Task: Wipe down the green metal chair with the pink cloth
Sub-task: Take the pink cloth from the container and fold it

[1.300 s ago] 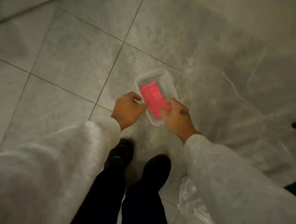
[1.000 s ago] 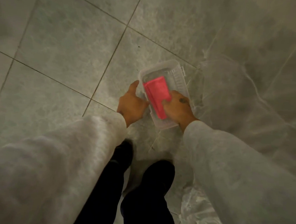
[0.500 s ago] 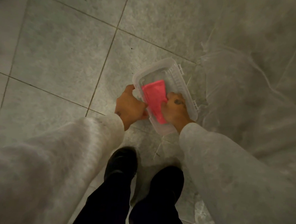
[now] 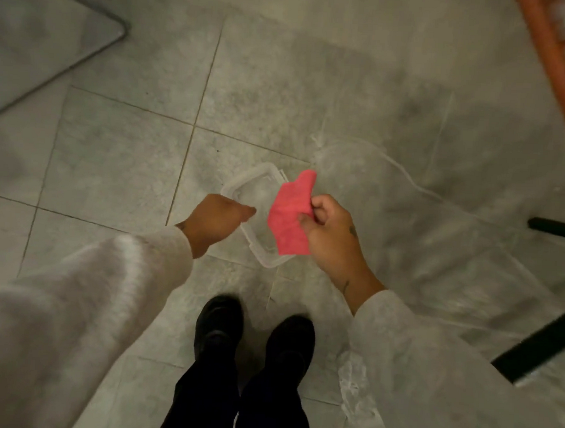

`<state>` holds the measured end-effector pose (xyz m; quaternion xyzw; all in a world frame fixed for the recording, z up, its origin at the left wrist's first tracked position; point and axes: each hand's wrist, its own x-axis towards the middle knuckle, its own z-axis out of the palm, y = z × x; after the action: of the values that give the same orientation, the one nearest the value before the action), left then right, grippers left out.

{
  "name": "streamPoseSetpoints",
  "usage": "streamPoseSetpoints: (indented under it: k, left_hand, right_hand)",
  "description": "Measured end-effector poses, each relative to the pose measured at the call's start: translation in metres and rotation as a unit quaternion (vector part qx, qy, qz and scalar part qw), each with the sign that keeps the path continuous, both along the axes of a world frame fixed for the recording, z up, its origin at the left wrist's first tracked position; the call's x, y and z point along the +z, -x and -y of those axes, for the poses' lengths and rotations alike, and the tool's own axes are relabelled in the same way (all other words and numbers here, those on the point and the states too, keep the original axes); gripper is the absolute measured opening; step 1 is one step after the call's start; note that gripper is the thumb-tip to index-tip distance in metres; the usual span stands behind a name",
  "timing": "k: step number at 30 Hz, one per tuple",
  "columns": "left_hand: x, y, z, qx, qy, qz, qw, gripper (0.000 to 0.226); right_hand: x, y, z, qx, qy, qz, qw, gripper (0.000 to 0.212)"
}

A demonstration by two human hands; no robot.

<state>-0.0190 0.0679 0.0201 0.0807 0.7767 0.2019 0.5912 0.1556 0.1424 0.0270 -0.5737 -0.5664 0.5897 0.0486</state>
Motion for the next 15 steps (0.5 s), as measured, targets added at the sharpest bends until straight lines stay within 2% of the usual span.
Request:
streamPoseSetpoints:
  k: [4, 9, 12, 15]
  left_hand:
    - [0.052, -0.016, -0.023, -0.010, -0.021, 0.118, 0.993, 0.034]
    - [0.126, -0.022, -0.047, 0.036, -0.086, 0.221, 0.971, 0.039]
    - [0.173, -0.027, -0.053, 0.020, -0.121, 0.244, 0.962, 0.037]
    - [0.220, -0.034, -0.054, -0.023, -0.151, 0.212, 0.965, 0.032]
  right_hand:
    - [0.059, -0.005, -0.014, -0.084, 0.039, -0.072, 0.993, 0.018]
    - [0.132, -0.018, -0.025, -0.164, 0.100, -0.140, 0.971, 0.011]
    - [0.174, -0.030, -0.025, -0.202, 0.107, -0.165, 0.960, 0.011]
    - [0.219, -0.039, -0.018, -0.233, 0.109, -0.183, 0.949, 0.014]
